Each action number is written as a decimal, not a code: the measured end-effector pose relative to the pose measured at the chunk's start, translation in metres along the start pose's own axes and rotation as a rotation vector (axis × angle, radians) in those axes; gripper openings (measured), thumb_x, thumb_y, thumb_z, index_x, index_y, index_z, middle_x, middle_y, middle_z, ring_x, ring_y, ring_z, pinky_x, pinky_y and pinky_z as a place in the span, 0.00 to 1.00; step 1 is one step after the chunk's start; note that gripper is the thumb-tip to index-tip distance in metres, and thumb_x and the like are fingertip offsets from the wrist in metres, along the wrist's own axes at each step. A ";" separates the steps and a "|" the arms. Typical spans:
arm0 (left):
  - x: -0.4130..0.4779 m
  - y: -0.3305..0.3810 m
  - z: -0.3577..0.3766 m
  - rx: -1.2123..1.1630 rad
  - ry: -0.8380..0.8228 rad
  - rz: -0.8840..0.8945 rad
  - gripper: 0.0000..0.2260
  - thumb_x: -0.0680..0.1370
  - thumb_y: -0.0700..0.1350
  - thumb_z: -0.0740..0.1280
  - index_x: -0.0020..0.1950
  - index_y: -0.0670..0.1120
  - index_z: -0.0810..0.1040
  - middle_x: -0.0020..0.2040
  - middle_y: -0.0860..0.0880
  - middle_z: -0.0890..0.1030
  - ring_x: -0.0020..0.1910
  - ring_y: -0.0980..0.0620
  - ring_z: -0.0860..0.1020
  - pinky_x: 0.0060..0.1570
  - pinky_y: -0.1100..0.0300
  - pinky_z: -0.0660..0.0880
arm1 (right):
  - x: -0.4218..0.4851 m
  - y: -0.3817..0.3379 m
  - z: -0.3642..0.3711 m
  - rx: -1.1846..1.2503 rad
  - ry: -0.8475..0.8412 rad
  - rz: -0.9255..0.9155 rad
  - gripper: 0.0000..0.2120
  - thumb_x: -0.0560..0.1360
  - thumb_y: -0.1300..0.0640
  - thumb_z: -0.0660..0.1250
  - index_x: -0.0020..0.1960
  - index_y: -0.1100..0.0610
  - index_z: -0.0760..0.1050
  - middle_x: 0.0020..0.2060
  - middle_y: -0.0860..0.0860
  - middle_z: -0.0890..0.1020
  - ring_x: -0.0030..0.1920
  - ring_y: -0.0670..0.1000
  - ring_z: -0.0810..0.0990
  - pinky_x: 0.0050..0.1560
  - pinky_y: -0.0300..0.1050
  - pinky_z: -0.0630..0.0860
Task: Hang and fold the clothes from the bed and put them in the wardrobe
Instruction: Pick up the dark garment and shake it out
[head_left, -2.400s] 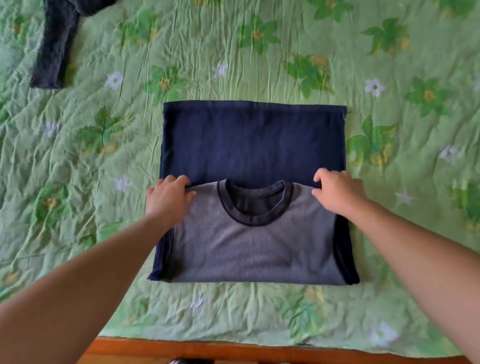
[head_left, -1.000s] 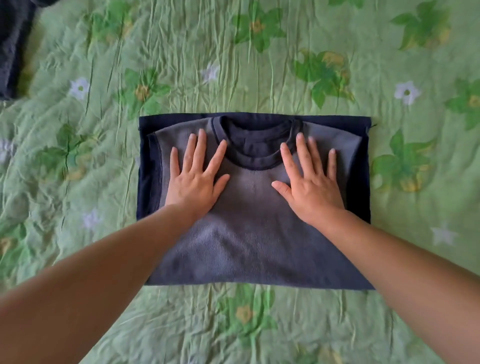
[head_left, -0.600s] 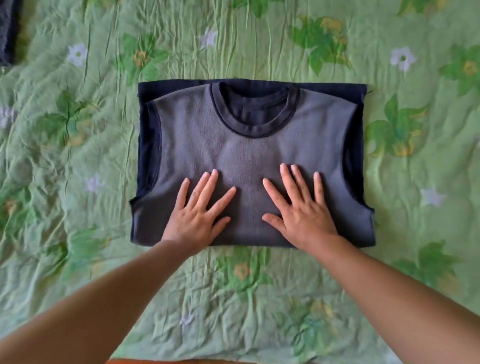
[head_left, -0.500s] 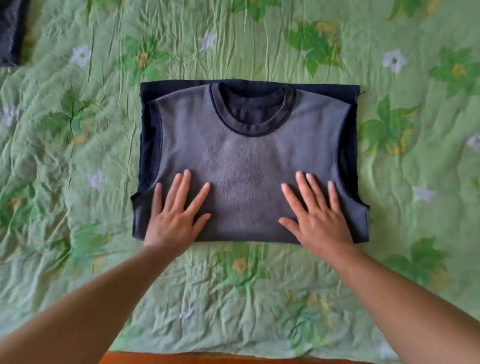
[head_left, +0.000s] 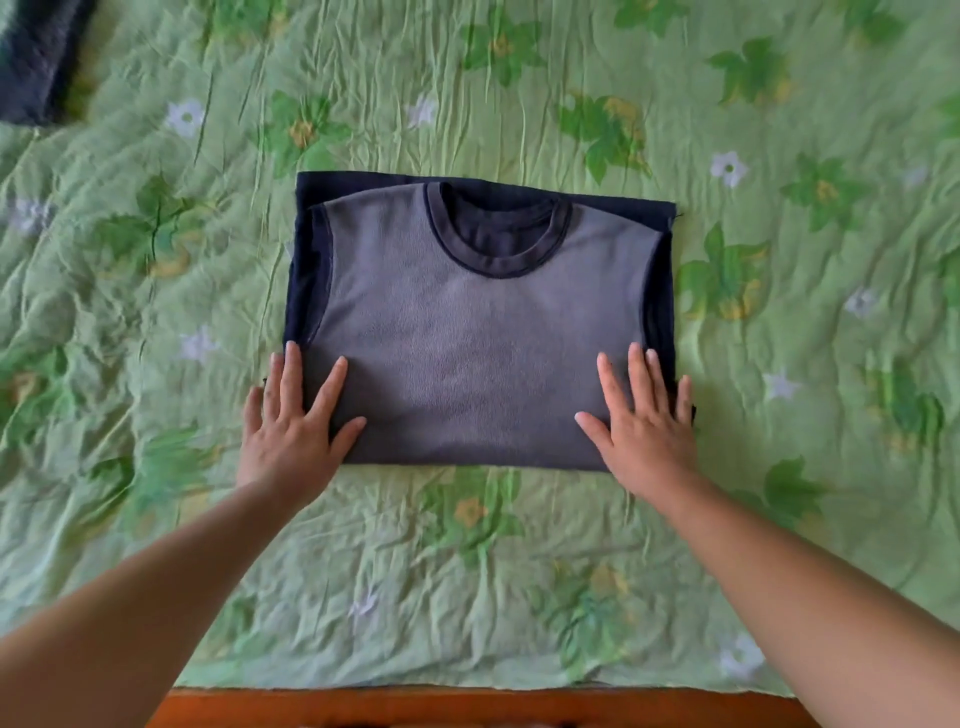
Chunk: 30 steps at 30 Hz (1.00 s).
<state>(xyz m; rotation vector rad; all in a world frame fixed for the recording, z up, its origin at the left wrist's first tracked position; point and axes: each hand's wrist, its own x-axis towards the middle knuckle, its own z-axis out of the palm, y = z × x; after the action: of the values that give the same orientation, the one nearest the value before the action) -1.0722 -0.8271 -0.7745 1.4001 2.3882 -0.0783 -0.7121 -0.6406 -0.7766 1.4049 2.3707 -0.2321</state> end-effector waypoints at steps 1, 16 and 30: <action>-0.001 0.003 -0.003 -0.049 0.011 -0.050 0.33 0.80 0.64 0.58 0.82 0.58 0.52 0.82 0.42 0.44 0.81 0.42 0.46 0.77 0.42 0.51 | 0.001 -0.004 0.001 -0.004 -0.011 -0.008 0.38 0.79 0.29 0.43 0.82 0.47 0.40 0.82 0.57 0.43 0.81 0.58 0.40 0.76 0.70 0.43; 0.024 -0.020 -0.030 -0.729 0.038 -0.458 0.29 0.75 0.41 0.72 0.74 0.48 0.66 0.58 0.45 0.78 0.57 0.43 0.78 0.58 0.50 0.75 | 0.134 -0.228 -0.123 -0.178 -0.024 -0.549 0.35 0.75 0.66 0.63 0.77 0.51 0.54 0.66 0.58 0.67 0.67 0.62 0.67 0.60 0.58 0.70; 0.029 -0.028 -0.034 -0.859 -0.088 -0.463 0.11 0.72 0.47 0.71 0.53 0.52 0.75 0.42 0.54 0.81 0.42 0.52 0.80 0.42 0.54 0.78 | 0.237 -0.329 -0.172 -0.082 -0.131 -0.379 0.17 0.82 0.44 0.54 0.63 0.54 0.71 0.58 0.58 0.78 0.53 0.61 0.75 0.47 0.52 0.72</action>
<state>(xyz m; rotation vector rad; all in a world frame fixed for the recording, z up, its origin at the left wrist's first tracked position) -1.1192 -0.8090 -0.7565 0.4370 2.1827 0.6657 -1.1412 -0.5531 -0.7284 0.8663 2.4860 -0.3121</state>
